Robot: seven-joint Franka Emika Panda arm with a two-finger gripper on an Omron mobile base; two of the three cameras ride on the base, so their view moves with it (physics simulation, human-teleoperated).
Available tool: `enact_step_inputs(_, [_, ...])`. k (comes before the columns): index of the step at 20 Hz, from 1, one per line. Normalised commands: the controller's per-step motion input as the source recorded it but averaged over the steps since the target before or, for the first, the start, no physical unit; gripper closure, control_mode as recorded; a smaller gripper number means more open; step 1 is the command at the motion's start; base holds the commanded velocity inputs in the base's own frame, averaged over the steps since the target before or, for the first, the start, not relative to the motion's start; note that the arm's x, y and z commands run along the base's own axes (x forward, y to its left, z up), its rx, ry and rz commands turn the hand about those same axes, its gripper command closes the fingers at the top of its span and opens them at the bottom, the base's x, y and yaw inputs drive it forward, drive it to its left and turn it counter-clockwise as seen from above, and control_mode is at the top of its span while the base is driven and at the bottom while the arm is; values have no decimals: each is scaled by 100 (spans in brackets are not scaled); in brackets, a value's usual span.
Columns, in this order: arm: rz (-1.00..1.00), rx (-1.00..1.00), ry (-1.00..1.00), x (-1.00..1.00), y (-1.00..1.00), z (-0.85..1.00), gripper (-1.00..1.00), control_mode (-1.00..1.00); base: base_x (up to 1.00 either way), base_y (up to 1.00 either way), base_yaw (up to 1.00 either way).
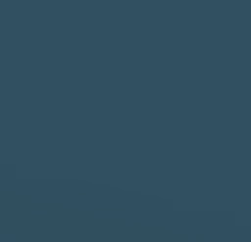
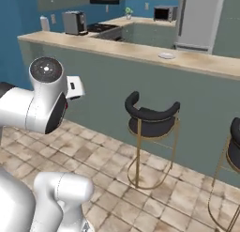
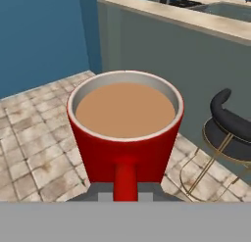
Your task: Pick the cup of tea, navigate to the dining table, and place it on the saucer.
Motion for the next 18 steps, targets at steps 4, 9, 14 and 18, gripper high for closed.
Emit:
enact_step_inputs(4, [0,0,0,0,0,0,100,100,100,98,-49])
enact_step_inputs(9, [0,0,0,0,0,0,100,100,100,100,-42])
enact_step_inputs(14, [0,0,0,0,0,0,100,100,100,100,-46])
enact_step_inputs(18, [0,0,0,0,0,0,100,100,100,100,-46])
